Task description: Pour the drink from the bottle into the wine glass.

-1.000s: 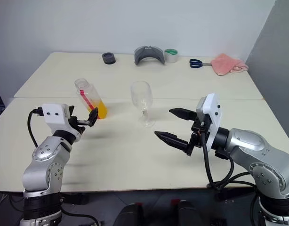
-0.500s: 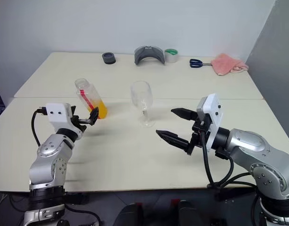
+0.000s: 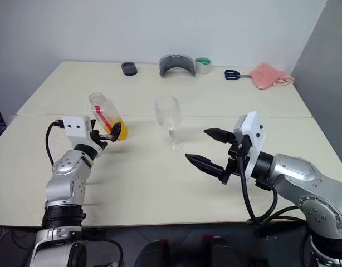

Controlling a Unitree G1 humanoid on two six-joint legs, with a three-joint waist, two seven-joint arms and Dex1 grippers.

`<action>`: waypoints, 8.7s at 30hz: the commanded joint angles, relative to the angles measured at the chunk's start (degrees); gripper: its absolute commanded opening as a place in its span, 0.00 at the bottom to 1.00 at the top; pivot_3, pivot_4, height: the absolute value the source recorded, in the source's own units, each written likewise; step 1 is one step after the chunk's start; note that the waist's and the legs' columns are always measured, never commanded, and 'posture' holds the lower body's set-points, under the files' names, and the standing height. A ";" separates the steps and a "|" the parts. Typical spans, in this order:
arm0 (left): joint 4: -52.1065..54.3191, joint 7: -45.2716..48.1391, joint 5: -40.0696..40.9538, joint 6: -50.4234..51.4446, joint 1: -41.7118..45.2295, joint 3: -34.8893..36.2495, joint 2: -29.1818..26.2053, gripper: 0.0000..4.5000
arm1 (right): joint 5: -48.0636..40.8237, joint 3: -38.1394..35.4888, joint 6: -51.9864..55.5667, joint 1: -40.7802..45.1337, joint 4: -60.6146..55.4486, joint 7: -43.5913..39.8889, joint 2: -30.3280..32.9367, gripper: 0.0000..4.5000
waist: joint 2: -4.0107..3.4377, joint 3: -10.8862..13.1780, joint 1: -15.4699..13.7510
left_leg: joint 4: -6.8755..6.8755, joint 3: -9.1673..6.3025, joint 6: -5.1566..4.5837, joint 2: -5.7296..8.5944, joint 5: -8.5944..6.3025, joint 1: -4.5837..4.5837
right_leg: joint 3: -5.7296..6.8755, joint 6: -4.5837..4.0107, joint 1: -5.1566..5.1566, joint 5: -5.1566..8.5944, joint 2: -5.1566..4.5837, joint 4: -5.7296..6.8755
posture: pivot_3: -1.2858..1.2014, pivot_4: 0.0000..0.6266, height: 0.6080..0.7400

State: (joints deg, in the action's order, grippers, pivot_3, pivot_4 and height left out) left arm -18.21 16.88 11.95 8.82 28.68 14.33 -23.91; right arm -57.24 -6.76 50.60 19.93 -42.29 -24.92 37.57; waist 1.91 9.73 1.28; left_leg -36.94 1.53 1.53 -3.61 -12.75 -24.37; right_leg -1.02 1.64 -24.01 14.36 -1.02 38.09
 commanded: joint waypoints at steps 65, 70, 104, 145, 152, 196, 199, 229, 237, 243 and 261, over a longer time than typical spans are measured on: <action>-44.57 16.63 -31.34 -45.74 45.81 -26.31 -11.09 0.39 | 23.13 9.81 -18.59 1.57 4.62 4.27 -14.49 1.00 | 0.03 0.02 0.03 | -0.02 0.01 0.00 0.01 0.00 -0.28 | 0.08 0.02 -0.19 -0.01 0.02 -0.02 | 0.52 0.24 1.00; -46.19 15.14 -34.05 -47.84 47.04 -27.94 -12.08 0.39 | 25.11 10.28 -21.67 -0.73 5.06 2.34 -15.21 1.00 | 0.04 0.02 0.04 | -0.02 0.01 0.00 0.01 0.00 -0.28 | 0.08 0.02 -0.21 -0.02 0.02 -0.01 | 0.52 0.24 1.00; -51.86 3.06 -48.01 -57.26 54.41 -37.26 -15.41 0.39 | 26.88 8.80 -23.81 -5.77 3.53 -1.89 -13.74 1.00 | 0.04 0.03 -0.03 | -0.05 0.02 0.00 0.02 0.00 -0.29 | 0.09 0.02 -0.21 -0.02 0.01 0.02 | 0.52 0.24 1.00; -54.52 -8.72 -58.17 -58.57 59.34 -45.36 -16.21 0.39 | 26.69 7.78 -24.45 -6.20 3.49 -0.72 -13.93 1.00 | 0.04 0.02 -0.07 | -0.07 0.03 0.01 0.03 0.00 -0.29 | 0.10 0.02 -0.21 -0.02 0.00 0.06 | 0.52 0.24 1.00; -54.70 -9.91 -59.38 -58.45 59.97 -46.03 -16.71 0.39 | 26.93 7.51 -24.53 -6.50 3.33 -0.52 -14.06 1.00 | 0.04 0.02 -0.08 | -0.07 0.04 0.01 0.03 0.01 -0.29 | 0.09 0.02 -0.21 -0.02 -0.01 0.07 | 0.52 0.24 1.00; -54.74 -11.56 -61.15 -59.33 60.68 -47.28 -16.84 0.39 | 26.79 7.91 -23.83 -6.31 3.55 -1.46 -13.57 1.00 | 0.04 0.02 -0.08 | -0.10 0.04 0.01 0.04 0.01 -0.28 | 0.09 0.02 -0.21 -0.02 -0.01 0.11 | 0.52 0.24 1.00; -54.75 -11.57 -61.13 -59.34 60.72 -47.29 -16.85 0.39 | 26.76 7.89 -23.79 -6.23 3.64 -1.48 -13.55 1.00 | 0.04 0.02 -0.08 | -0.10 0.04 0.01 0.04 0.01 -0.28 | 0.09 0.02 -0.21 -0.02 -0.01 0.11 | 0.52 0.24 1.00; -54.67 9.14 -37.69 -54.62 57.59 -29.94 -13.27 0.39 | 26.50 7.77 -22.41 -5.61 3.78 -1.32 -13.11 1.00 | 0.04 0.02 0.09 | -0.13 0.04 0.01 0.04 0.01 -0.25 | 0.09 0.01 -0.20 -0.02 -0.02 0.20 | 0.52 0.24 1.00; -52.89 16.24 -26.88 -48.10 55.68 -21.34 -11.95 0.39 | 26.04 7.62 -22.36 -5.23 4.22 -1.92 -13.03 1.00 | 0.04 0.02 0.20 | -0.29 0.04 0.01 0.06 0.01 -0.19 | 0.06 0.01 -0.21 -0.01 -0.03 0.51 | 0.52 0.24 1.00; -50.29 15.50 -16.29 -34.45 50.66 -11.44 -10.45 0.39 | 25.05 7.32 -21.77 -5.99 2.88 -3.08 -12.09 1.00 | 0.03 0.02 0.24 | -0.38 0.04 0.01 0.07 0.01 -0.14 | 0.03 0.01 -0.19 -0.01 -0.03 0.64 | 0.52 0.24 1.00; -18.05 -1.65 -0.07 -5.21 15.01 2.72 0.74 0.39 | 21.57 6.62 -20.67 -11.90 -0.70 -6.54 -7.33 1.00 | 0.10 -0.03 0.13 | -0.94 -0.14 0.01 0.04 0.00 -0.17 | 0.06 -0.01 -0.05 0.00 -0.02 0.94 | 0.52 0.24 1.00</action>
State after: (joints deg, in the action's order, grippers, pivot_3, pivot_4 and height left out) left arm -39.46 15.57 11.04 3.51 44.06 16.34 -23.00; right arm -35.00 1.11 30.55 7.51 -41.56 -31.25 30.02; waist 2.01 9.71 1.41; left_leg -37.88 1.41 1.55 -3.57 -12.75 -24.53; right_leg -0.97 1.63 -24.06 14.36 -1.04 39.02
